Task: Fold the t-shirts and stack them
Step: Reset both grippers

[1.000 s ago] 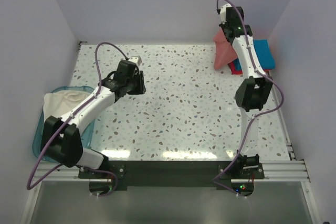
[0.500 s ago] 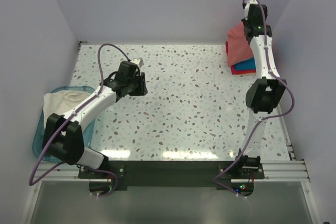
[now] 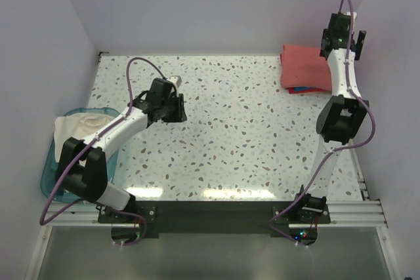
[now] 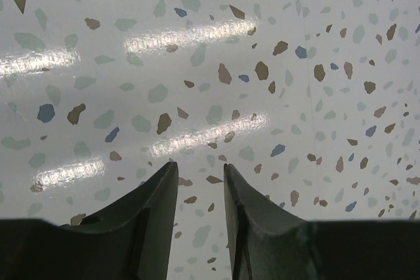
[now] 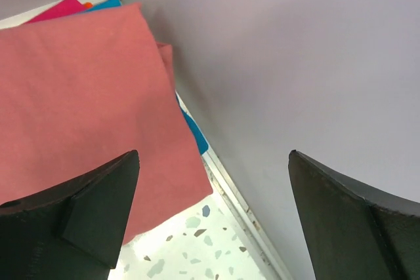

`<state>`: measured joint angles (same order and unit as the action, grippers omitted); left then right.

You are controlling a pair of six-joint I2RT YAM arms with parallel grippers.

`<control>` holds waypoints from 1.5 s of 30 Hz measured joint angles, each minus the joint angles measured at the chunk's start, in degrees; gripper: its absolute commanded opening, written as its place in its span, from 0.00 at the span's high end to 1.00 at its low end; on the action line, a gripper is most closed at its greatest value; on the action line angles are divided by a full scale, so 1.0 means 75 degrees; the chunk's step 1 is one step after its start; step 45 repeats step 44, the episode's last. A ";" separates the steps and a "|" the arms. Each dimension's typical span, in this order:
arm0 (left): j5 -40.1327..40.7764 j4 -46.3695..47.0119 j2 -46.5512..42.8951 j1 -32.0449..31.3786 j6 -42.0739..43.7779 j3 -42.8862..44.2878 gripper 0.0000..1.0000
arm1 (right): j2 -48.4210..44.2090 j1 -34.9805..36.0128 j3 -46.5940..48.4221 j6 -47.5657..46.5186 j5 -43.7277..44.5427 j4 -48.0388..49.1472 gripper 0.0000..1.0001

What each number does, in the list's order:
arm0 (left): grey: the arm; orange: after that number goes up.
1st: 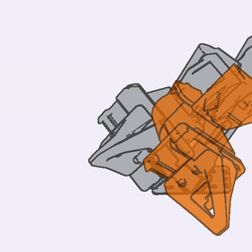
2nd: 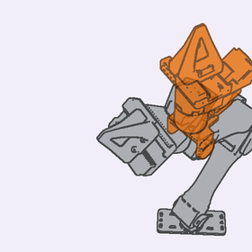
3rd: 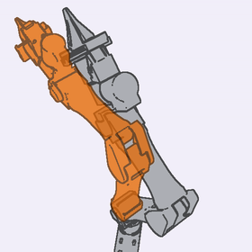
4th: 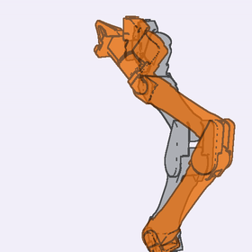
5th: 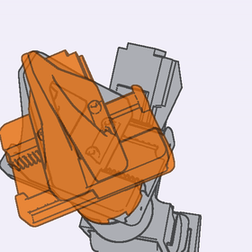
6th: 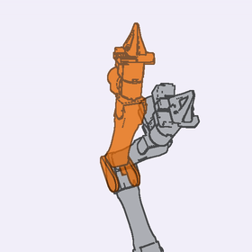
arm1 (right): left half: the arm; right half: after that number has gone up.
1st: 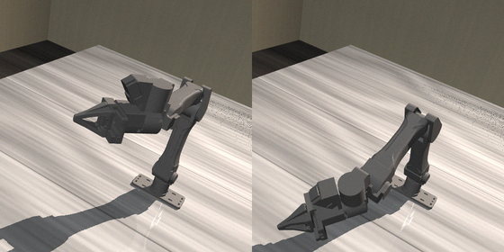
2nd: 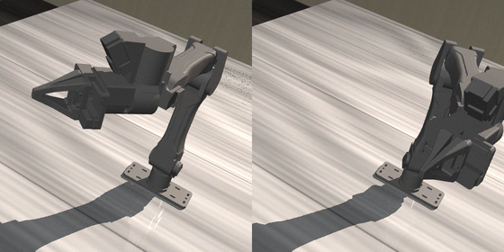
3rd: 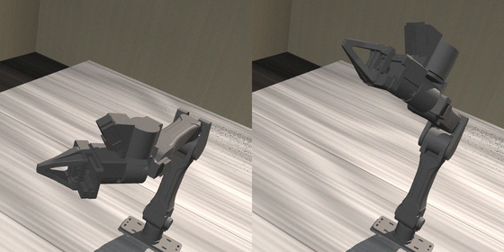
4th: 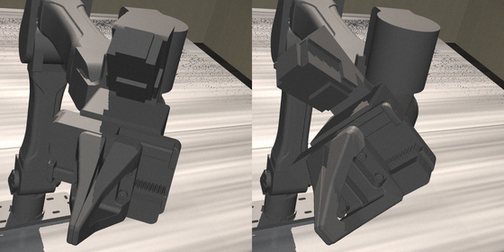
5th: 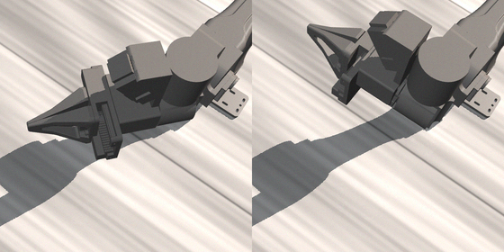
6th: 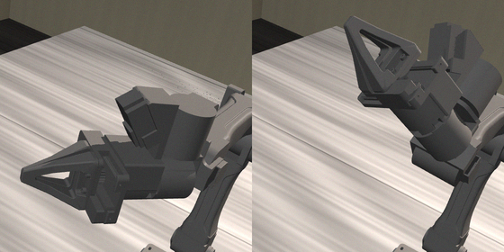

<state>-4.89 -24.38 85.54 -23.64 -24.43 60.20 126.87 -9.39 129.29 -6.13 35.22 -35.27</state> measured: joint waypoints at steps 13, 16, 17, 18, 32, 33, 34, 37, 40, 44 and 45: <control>-0.0073 0.0157 -0.0006 0.0000 -0.0029 -0.0003 0.61 | -0.2116 0.0265 -0.2780 0.1810 -0.2075 0.0621 0.01; -0.0067 0.0157 -0.0052 0.0000 -0.0064 -0.0017 0.60 | -0.3133 0.0766 -0.4167 0.2183 -0.2261 0.1061 0.01; -0.0067 0.0160 -0.0085 0.0000 -0.0067 -0.0017 0.60 | -0.3445 0.1075 -0.4570 0.2279 -0.2273 0.1177 0.01; -0.0061 0.0160 -0.0134 0.0000 -0.0067 -0.0017 0.60 | -0.3736 0.1469 -0.4943 0.2369 -0.2279 0.1352 0.01; 0.0312 0.0154 -0.1434 0.0000 -0.0061 -0.0784 0.60 | -0.7236 0.5826 -1.0652 0.3902 -0.3241 0.3016 0.01; 0.0323 0.0146 -0.1547 0.0000 -0.0061 -0.0880 0.60 | -0.7493 0.5799 -1.0893 0.3963 -0.3238 0.2987 0.01; 0.0341 0.0143 -0.1629 0.0000 -0.0058 -0.0956 0.60 | -0.7746 0.5785 -1.1080 0.4016 -0.3223 0.2949 0.01; 0.0388 0.0146 -0.1964 0.0000 -0.0029 -0.1282 0.60 | -0.8259 0.5750 -1.1243 0.4097 -0.3069 0.2777 0.01; 0.0452 0.0119 -0.2139 0.0000 0.0015 -0.1495 0.60 | -0.8609 0.5750 -1.1243 0.4141 -0.2923 0.2664 0.01; 0.0513 0.0096 -0.2296 0.0000 0.0093 -0.1644 0.60 | -0.8763 0.5750 -1.1237 0.4153 -0.2771 0.2538 0.01; 0.0513 0.0096 -0.2296 0.0000 0.0093 -0.1644 0.60 | -0.8763 0.5750 -1.1237 0.4153 -0.2771 0.2538 0.01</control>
